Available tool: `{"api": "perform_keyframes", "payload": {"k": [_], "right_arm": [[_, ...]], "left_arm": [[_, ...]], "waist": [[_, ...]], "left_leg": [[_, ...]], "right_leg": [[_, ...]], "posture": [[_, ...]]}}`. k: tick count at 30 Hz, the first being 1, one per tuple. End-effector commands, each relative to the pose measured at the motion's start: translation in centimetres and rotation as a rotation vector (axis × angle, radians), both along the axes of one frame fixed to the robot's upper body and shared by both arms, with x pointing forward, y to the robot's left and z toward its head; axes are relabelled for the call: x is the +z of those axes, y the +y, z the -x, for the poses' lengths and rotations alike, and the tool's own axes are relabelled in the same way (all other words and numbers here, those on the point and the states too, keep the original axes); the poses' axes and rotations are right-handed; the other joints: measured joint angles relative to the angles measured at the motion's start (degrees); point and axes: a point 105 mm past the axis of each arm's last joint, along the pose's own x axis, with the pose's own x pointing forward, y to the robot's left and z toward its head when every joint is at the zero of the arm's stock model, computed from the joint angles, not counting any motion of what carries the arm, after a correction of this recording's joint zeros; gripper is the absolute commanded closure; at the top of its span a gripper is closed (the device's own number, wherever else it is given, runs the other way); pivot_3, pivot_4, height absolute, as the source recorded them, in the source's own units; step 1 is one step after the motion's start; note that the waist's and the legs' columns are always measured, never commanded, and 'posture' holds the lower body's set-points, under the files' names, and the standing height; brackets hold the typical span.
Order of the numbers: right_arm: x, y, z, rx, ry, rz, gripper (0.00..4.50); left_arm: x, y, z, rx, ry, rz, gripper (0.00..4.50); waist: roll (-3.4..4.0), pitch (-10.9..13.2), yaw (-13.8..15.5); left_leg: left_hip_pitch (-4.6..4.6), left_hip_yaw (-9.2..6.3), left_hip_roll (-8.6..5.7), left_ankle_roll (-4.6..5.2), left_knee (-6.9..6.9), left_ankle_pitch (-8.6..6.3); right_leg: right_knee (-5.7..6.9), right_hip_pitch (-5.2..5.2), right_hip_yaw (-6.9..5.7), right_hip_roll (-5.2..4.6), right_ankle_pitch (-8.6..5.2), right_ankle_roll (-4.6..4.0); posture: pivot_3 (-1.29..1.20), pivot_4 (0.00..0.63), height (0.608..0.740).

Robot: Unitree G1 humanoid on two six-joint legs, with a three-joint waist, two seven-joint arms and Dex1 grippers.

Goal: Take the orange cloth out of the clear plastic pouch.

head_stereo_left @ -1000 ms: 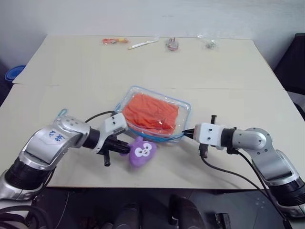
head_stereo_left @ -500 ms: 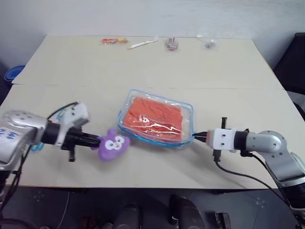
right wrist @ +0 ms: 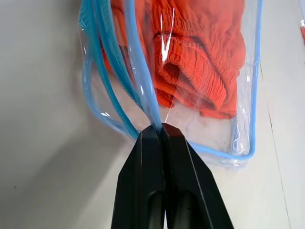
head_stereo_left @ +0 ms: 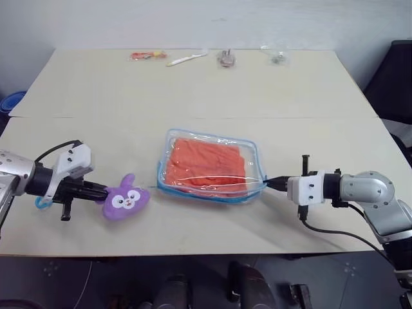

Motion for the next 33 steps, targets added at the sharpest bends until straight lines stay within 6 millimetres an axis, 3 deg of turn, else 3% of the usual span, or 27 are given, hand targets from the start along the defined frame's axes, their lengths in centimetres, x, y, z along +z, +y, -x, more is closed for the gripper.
{"api": "perform_keyframes", "payload": {"k": [1, 2, 3, 4, 10, 16, 17, 20, 25, 27, 30, 33], "right_arm": [[0.6, -0.2, -0.3, -0.022, -0.009, -0.017, 4.5], [0.6, -0.2, -0.2, -0.026, 0.001, -0.026, 4.5], [0.6, -0.1, -0.1, -0.027, 0.017, -0.035, 4.08], [0.5, 0.0, 0.1, -0.021, 0.03, -0.038, 3.93], [0.4, 0.2, 0.7, -0.023, 0.056, -0.045, 1.93], [1.1, -0.3, 1.2, -0.071, 0.03, -0.056, 0.05], [1.3, -0.5, 1.4, -0.091, 0.033, -0.066, 0.0], [2.0, -0.7, 2.9, -0.133, 0.103, -0.131, 0.0], [3.6, 0.7, 6.7, -0.17, 0.303, -0.339, 0.0], [4.2, 1.6, 7.9, -0.175, 0.36, -0.414, 0.0], [5.0, 2.8, 8.4, -0.204, 0.387, -0.521, 0.0], [5.2, 3.4, 8.4, -0.232, 0.388, -0.553, 0.0]], "left_arm": [[1.0, -0.9, 0.0, -0.017, -0.027, 0.026, 4.48], [0.9, -1.2, 0.1, -0.019, -0.018, 0.039, 4.48], [0.9, -1.5, 0.2, -0.019, 0.0, 0.061, 3.96], [0.8, -1.7, 0.5, -0.03, 0.017, 0.068, 3.8], [0.7, -1.8, 2.0, -0.064, 0.077, 0.08, 2.01], [1.1, -0.3, 3.7, -0.109, 0.094, 0.002, 0.33], [1.6, 0.1, 3.4, -0.115, 0.059, -0.019, 0.01], [3.8, -0.3, 2.4, -0.143, -0.037, -0.019, 0.01], [7.0, -5.5, 0.2, -0.316, -0.209, 0.02, 0.01], [7.1, -7.8, -0.6, -0.382, -0.268, 0.013, 0.01], [5.8, -11.1, -2.0, -0.499, -0.374, -0.084, 0.01], [4.6, -12.8, -2.4, -0.572, -0.401, -0.129, 0.01]], "waist": [[0.0, 0.0, 0.01], [0.0, 0.0, 0.0], [0.0, 0.0, 0.0], [0.0, 0.0, -0.01], [0.0, 0.01, -0.11], [0.03, 0.02, 0.05], [0.05, 0.03, 0.18], [0.04, 0.03, 0.69], [0.04, 0.02, 1.81], [0.04, 0.01, 1.9], [-0.05, -0.03, 1.68], [-0.06, -0.03, 1.18]], "left_leg": [[-0.01, 0.0, 0.02, 0.0, 0.01, 0.0], [-0.01, 0.0, 0.03, 0.0, 0.02, 0.0], [-0.01, 0.0, 0.04, 0.0, 0.02, 0.0], [-0.01, 0.0, 0.06, 0.0, 0.02, 0.0], [0.0, 0.0, 0.12, 0.0, 0.01, 0.0], [0.01, 0.0, 0.12, 0.0, 0.0, 0.0], [0.0, 0.0, 0.12, 0.0, 0.02, 0.0], [-0.02, -0.02, 0.08, 0.0, 0.04, 0.0], [-0.02, -0.05, -0.06, 0.0, 0.07, 0.0], [0.02, -0.05, -0.13, 0.01, 0.1, 0.0], [0.07, -0.03, -0.19, 0.01, 0.16, 0.0], [0.09, 0.0, -0.17, 0.0, 0.12, 0.0]], "right_leg": [[0.0, 0.0, 0.0, -0.01, 0.0, 0.0], [0.01, 0.0, 0.0, -0.01, 0.0, 0.0], [0.01, 0.0, 0.0, -0.01, 0.0, 0.0], [0.02, 0.0, 0.0, -0.01, 0.0, 0.0], [0.03, -0.03, 0.02, 0.02, 0.0, 0.0], [0.04, -0.04, 0.06, 0.01, 0.0, 0.0], [0.03, -0.03, 0.03, 0.0, 0.0, 0.0], [0.03, -0.01, 0.02, -0.02, 0.0, 0.0], [0.09, 0.01, -0.01, -0.01, 0.0, 0.0], [0.12, 0.07, 0.01, -0.03, 0.0, 0.0], [0.19, 0.08, 0.06, -0.01, 0.01, 0.02], [0.19, 0.02, 0.15, 0.05, 0.01, 0.01]], "posture": [[0.0, 0.15, 0.74], [0.0, 0.15, 0.74], [0.0, 0.15, 0.74], [0.0, 0.15, 0.74], [0.0, 0.15, 0.74], [0.0, 0.15, 0.74], [0.0, 0.15, 0.74], [0.0, 0.15, 0.74], [0.0, 0.15, 0.74], [0.0, 0.15, 0.74], [0.0, 0.15, 0.74], [0.0, 0.15, 0.74]]}}
